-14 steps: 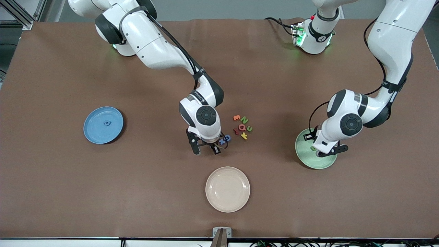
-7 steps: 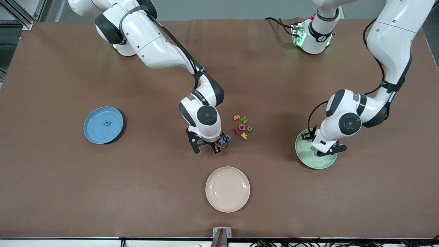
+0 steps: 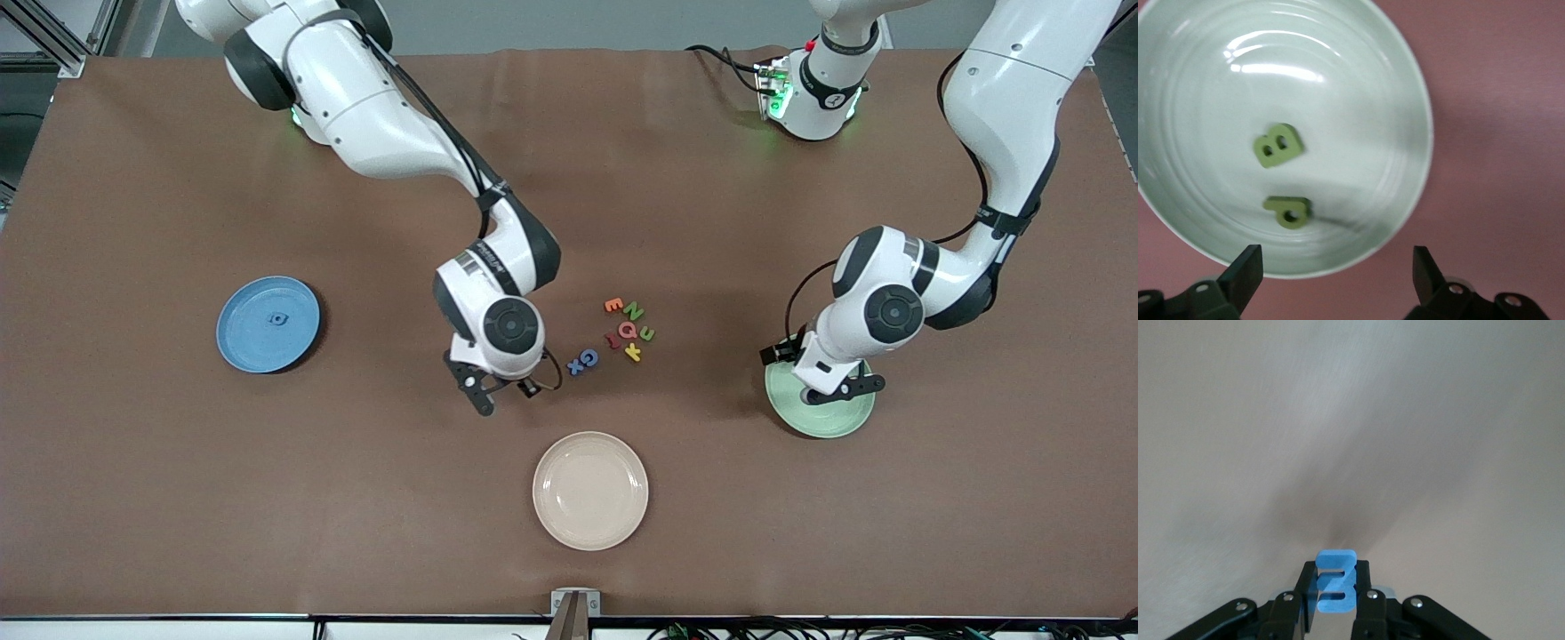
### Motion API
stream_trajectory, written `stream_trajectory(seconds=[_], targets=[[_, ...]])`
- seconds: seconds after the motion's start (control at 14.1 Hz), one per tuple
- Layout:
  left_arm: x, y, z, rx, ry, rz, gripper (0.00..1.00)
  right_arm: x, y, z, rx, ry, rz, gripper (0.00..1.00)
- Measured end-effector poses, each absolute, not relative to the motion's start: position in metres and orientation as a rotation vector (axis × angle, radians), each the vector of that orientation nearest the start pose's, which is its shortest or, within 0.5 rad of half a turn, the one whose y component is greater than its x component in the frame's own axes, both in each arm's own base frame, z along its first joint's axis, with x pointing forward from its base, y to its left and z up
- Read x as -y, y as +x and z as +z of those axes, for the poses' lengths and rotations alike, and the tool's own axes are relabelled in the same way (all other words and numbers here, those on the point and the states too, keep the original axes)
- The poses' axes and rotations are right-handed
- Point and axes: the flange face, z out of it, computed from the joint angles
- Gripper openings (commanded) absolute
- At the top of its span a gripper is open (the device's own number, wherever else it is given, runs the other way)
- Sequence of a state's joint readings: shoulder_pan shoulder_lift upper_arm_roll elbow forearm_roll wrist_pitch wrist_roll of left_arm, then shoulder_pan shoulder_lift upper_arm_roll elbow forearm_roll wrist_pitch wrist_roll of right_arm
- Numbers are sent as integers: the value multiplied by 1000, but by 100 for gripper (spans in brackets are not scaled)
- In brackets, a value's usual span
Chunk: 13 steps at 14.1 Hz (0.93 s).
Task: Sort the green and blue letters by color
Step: 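Drop the blue m on the blue plate while the left gripper reaches letters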
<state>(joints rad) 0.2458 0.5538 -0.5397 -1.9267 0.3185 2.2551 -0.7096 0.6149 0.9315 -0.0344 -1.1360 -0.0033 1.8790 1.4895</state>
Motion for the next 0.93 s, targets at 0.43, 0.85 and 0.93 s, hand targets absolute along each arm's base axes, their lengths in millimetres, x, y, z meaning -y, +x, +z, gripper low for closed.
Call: stream_trajectory(seconds=[0.43,0.85,0.93], targets=[[248,565,238,832,-2997,167,99,-276,609,248,-1051,-3116,201,0],[314,543,239,1187,-2873,150,99,-125,550,275,-737,-3151,290,0],[321,542,237,1236,-2860,152,99,-109,543,276,-695,-3148,278,0]])
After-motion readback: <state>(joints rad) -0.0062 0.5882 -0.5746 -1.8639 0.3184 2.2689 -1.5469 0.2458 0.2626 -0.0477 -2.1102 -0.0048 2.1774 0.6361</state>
